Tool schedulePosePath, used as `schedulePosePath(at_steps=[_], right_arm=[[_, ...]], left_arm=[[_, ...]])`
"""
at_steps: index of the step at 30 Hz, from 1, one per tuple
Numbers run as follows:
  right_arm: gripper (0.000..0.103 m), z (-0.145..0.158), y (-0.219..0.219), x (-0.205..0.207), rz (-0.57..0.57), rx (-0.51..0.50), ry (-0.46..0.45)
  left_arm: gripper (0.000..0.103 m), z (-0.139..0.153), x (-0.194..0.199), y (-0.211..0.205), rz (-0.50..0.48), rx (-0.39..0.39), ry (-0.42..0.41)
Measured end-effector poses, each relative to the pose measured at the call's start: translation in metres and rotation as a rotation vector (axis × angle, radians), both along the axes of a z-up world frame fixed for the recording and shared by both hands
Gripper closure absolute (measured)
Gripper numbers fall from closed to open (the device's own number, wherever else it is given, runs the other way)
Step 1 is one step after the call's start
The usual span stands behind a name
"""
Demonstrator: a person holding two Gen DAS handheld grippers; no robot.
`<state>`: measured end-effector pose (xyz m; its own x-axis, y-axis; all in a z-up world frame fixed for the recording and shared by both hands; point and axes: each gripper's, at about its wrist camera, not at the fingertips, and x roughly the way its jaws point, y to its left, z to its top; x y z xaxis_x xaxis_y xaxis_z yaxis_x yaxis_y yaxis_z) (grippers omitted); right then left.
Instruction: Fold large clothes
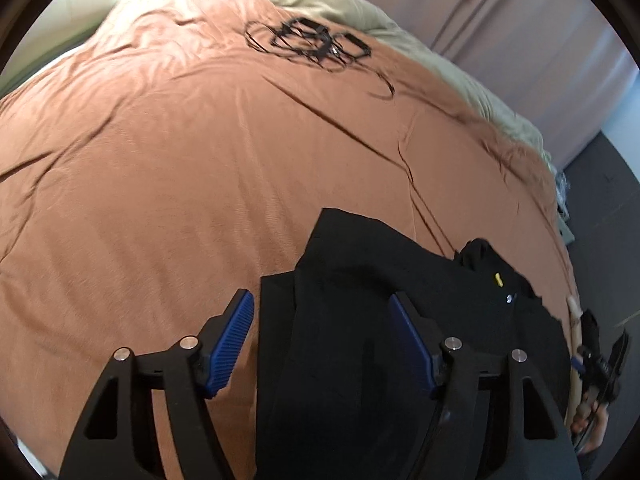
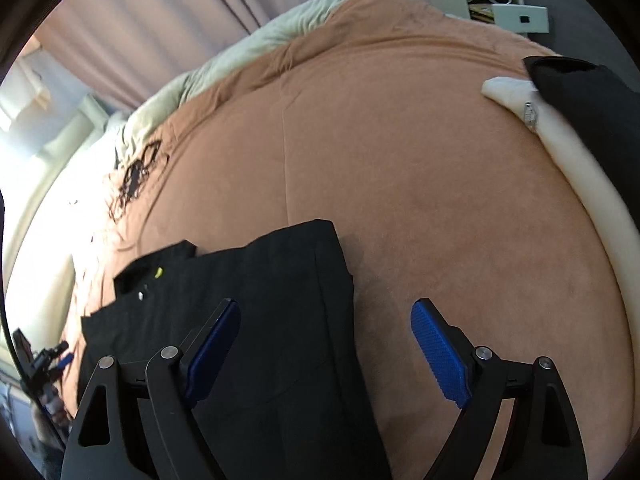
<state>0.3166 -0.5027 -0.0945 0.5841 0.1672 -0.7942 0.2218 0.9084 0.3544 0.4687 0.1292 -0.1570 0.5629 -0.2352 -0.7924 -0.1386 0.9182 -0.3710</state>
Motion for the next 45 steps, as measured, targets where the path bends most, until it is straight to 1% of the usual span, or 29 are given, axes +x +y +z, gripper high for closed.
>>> schedulePosePath(at_steps=[1,3,7,8,9,10,11,12,13,14,17,20,23,26,28,32,38,41,45], right_arm=[[0.017,-0.002,-0.001,0.005,0.006,0.010,0.009],[0.022,-0.008,-0.004,0.017,0.027,0.034,0.032],[0.027,-0.017,-0.002,0.041,0.053,0.025,0.074],[0.031,-0.020,-0.002,0.046,0.056,0.029,0.085],[0.040,-0.025,-0.003,0.052,0.064,0.044,0.099],[0.046,-0.028,-0.003,0.057,0.066,0.055,0.108],[0.066,-0.031,-0.004,0.060,0.065,0.068,0.116],[0.087,-0.032,-0.004,0.064,0.055,0.059,0.123],[0.094,-0.030,-0.003,0.064,0.047,0.036,0.117],[0.095,-0.025,-0.001,0.064,0.042,0.016,0.104],[0.098,0.000,0.007,0.056,0.053,-0.039,0.033],[0.099,0.022,0.017,0.051,0.077,-0.097,-0.014],[0.100,0.043,0.018,0.047,0.077,-0.113,-0.058],[0.100,0.058,0.019,0.046,0.072,-0.118,-0.089],[0.100,0.062,0.022,0.051,0.063,-0.129,-0.099],[0.100,0.061,0.024,0.065,0.042,-0.132,-0.090],[0.100,0.044,0.022,0.091,0.010,-0.150,-0.052],[0.100,0.034,0.019,0.103,0.001,-0.171,-0.028],[0.100,0.012,0.010,0.115,-0.024,-0.165,0.017]], left_arm=[[0.038,-0.003,0.006,-0.002,-0.013,0.012,0.013],[0.039,-0.008,0.019,-0.006,-0.044,0.026,0.031],[0.040,-0.015,0.037,-0.016,-0.100,0.061,0.045],[0.046,-0.016,0.041,-0.021,-0.129,0.062,0.041],[0.050,-0.018,0.043,-0.024,-0.148,0.070,0.043],[0.058,-0.019,0.046,-0.028,-0.159,0.087,0.048],[0.066,-0.020,0.048,-0.031,-0.165,0.119,0.048],[0.072,-0.019,0.049,-0.033,-0.165,0.143,0.040],[0.085,-0.017,0.050,-0.034,-0.164,0.157,0.030],[0.095,-0.013,0.049,-0.033,-0.161,0.162,0.016],[0.099,0.002,0.040,-0.027,-0.144,0.153,-0.053],[0.099,0.020,0.033,-0.016,-0.112,0.156,-0.109],[0.099,0.037,0.027,-0.009,-0.092,0.148,-0.166],[0.099,0.049,0.029,-0.009,-0.077,0.181,-0.190],[0.099,0.052,0.034,-0.009,-0.070,0.187,-0.191],[0.099,0.047,0.052,-0.007,-0.058,0.188,-0.164],[0.099,0.029,0.080,-0.009,-0.054,0.198,-0.125],[0.099,0.017,0.095,-0.010,-0.053,0.212,-0.093],[0.099,-0.004,0.111,-0.014,-0.050,0.236,-0.037]])
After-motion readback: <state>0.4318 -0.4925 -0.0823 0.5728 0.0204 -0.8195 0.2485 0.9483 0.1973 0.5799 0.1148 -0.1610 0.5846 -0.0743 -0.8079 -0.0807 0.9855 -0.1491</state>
